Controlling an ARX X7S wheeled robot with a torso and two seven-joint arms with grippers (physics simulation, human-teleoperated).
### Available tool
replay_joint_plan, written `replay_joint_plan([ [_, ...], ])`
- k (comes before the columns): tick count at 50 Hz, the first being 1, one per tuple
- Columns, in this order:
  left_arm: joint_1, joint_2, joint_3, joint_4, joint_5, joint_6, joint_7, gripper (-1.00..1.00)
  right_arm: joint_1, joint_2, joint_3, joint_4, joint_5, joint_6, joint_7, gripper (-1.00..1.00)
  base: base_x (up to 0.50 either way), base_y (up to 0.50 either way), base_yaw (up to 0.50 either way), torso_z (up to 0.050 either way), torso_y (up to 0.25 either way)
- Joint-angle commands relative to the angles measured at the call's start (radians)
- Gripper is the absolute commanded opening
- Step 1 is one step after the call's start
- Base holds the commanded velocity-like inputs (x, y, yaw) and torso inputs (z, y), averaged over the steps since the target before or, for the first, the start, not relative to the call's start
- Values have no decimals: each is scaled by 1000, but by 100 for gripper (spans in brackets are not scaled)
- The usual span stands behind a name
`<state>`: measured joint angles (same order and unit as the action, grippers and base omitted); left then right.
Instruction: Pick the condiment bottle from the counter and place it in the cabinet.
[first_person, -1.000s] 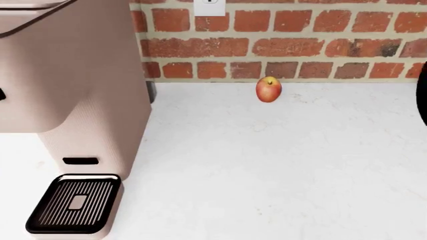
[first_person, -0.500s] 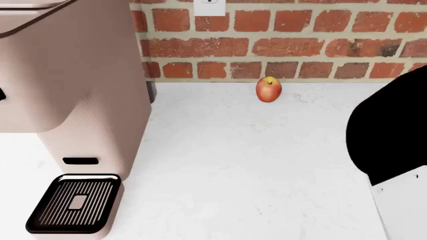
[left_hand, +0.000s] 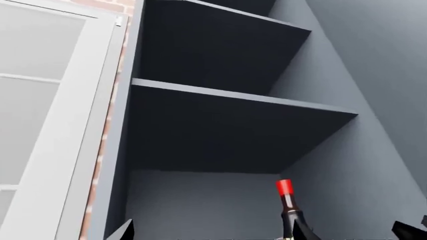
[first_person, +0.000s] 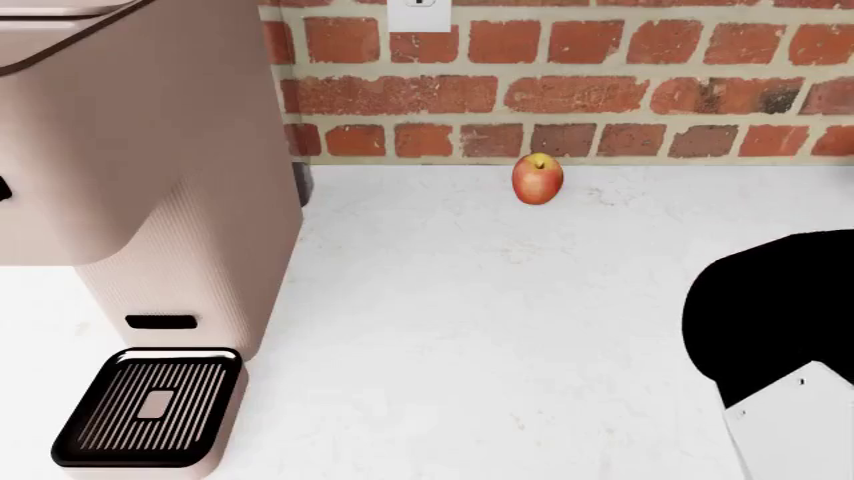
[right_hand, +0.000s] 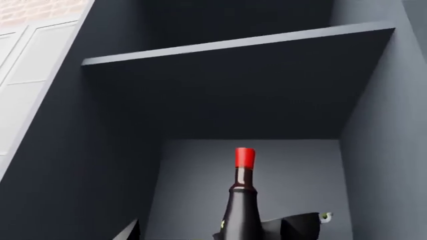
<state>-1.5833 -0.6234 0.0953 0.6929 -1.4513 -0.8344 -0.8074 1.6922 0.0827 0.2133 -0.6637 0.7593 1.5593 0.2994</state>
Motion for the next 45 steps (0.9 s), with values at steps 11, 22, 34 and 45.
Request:
replay_joint_plan([
  [11,34,13,10,13,3,14,-23,100,-154,65,61,-172,221,-41,167,100,0,0,0,0,0],
  [22,39,9,10,18,-2,18,-33,100,-191,76,97,-230,293,-40,205,100,0,0,0,0,0],
  [34,52,2,4,29,-18,26,-50,100,-255,63,160,-253,474,-10,320,100,0,0,0,0,0],
  [45,66,0,0,36,-25,34,-63,100,-327,101,176,-270,626,-34,441,100,0,0,0,0,0],
])
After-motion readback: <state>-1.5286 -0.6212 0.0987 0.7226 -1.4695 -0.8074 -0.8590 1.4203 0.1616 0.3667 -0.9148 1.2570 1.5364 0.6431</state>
